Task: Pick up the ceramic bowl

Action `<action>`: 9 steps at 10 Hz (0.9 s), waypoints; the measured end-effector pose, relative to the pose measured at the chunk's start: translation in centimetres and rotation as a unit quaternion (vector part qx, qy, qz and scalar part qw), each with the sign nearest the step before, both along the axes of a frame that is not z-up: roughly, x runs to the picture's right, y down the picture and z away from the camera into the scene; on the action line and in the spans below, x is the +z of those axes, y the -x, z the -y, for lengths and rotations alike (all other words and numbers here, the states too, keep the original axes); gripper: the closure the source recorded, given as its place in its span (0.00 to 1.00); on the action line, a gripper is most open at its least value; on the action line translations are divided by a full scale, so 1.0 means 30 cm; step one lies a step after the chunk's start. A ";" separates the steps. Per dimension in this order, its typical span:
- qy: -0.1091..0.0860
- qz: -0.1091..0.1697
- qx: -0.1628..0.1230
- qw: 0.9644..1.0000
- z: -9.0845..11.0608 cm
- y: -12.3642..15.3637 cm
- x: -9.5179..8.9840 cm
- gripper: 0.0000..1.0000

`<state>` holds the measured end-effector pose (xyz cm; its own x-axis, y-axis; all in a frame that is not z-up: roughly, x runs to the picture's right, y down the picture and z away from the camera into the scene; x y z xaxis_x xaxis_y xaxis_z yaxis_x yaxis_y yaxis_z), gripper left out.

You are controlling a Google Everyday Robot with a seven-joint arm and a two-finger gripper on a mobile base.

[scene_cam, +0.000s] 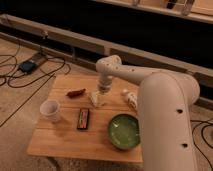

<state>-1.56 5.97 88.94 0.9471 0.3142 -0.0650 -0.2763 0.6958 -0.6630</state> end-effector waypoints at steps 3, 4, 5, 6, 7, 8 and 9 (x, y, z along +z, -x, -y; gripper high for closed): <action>0.000 0.000 0.000 1.000 0.000 0.000 0.000 0.20; 0.001 -0.003 0.000 1.000 -0.006 -0.010 -0.004 0.20; 0.003 -0.008 0.002 1.000 -0.014 -0.030 -0.010 0.20; 0.006 -0.017 0.006 1.000 -0.033 -0.061 -0.023 0.20; 0.011 -0.026 0.012 1.000 -0.064 -0.090 -0.045 0.20; 0.017 -0.036 0.019 0.999 -0.093 -0.121 -0.074 0.20; 0.020 -0.047 0.028 0.998 -0.117 -0.153 -0.103 0.20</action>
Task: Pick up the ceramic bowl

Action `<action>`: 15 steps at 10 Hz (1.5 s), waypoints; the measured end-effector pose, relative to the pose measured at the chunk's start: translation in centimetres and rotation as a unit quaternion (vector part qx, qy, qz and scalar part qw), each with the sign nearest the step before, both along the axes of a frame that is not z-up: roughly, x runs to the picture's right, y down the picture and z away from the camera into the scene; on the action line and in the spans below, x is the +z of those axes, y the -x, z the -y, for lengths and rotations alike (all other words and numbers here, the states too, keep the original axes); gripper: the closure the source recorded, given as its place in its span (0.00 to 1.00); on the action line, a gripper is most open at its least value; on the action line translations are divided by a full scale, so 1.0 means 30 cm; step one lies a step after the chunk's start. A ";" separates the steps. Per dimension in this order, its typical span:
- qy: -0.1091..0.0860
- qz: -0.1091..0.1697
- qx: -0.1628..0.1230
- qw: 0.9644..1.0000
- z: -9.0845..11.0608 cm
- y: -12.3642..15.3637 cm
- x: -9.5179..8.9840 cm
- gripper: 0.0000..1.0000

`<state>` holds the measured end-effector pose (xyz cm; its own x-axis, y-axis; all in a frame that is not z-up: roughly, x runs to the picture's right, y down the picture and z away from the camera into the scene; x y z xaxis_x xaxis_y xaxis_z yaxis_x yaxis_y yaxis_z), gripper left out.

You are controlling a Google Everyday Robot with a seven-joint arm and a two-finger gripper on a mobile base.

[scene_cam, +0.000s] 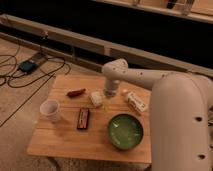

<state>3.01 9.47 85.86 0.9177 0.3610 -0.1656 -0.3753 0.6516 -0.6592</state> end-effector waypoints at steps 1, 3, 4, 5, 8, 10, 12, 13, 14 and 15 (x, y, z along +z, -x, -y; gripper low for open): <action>0.002 -0.009 0.007 1.000 -0.018 -0.028 -0.022 0.20; 0.007 -0.028 0.023 0.999 -0.060 -0.086 -0.065 0.20; 0.008 -0.034 0.028 0.999 -0.079 -0.104 -0.081 0.20; 0.011 -0.039 0.033 0.999 -0.104 -0.121 -0.096 0.20; 0.022 -0.048 0.043 0.998 -0.204 -0.152 -0.099 0.20; 0.025 -0.051 0.048 0.997 -0.259 -0.165 -0.072 0.20; 0.023 -0.057 0.048 0.997 -0.283 -0.197 -0.049 0.20; 0.019 -0.062 0.043 0.997 -0.288 -0.221 -0.036 0.21; 0.018 -0.063 0.041 0.997 -0.292 -0.228 -0.032 0.24; 0.013 -0.063 0.034 0.997 -0.292 -0.236 -0.022 0.36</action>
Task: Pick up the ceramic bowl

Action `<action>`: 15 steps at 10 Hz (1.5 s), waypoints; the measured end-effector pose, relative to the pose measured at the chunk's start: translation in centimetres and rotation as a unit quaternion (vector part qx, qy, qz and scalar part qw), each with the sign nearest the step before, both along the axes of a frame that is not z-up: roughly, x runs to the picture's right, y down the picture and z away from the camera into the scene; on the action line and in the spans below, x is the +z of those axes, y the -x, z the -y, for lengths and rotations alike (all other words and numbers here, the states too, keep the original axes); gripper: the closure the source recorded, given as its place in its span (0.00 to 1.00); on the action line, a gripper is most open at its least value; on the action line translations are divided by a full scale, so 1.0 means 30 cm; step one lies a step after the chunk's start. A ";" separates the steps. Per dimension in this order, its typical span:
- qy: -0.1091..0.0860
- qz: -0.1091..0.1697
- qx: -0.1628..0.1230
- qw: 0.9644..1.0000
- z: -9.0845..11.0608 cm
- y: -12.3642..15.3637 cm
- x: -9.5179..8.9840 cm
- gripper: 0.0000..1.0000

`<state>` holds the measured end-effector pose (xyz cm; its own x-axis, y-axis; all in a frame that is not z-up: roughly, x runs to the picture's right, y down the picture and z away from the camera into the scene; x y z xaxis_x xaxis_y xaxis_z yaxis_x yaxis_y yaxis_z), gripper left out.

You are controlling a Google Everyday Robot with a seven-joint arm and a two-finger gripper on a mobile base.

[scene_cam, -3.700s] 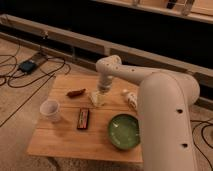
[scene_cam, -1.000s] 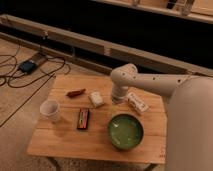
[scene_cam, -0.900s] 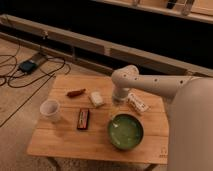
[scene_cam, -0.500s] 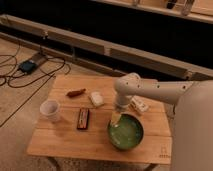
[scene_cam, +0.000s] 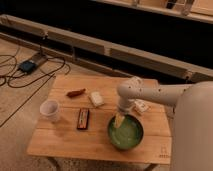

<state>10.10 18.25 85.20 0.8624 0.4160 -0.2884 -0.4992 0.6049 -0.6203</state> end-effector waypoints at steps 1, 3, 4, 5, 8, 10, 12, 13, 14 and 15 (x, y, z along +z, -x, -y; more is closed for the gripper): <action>-0.002 0.003 -0.005 1.000 -0.003 0.002 0.004 0.47; -0.005 0.013 -0.011 1.000 -0.008 0.025 0.009 0.66; -0.003 0.018 -0.014 1.000 -0.016 0.034 0.005 0.76; -0.002 0.021 -0.014 1.000 -0.022 0.038 0.003 0.86; 0.005 0.031 -0.015 0.999 -0.034 0.051 -0.009 1.00; 0.026 0.033 -0.014 0.999 -0.047 0.062 -0.023 1.00; 0.058 0.038 0.010 0.998 -0.046 0.072 -0.046 1.00; 0.069 0.045 0.027 0.996 -0.031 0.081 -0.058 1.00; 0.081 0.055 0.048 0.994 -0.006 0.087 -0.072 1.00; 0.091 0.066 0.067 0.991 0.023 0.087 -0.082 1.00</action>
<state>7.49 17.55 82.73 0.8377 0.4815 -0.2578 -0.4753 0.4102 -0.7783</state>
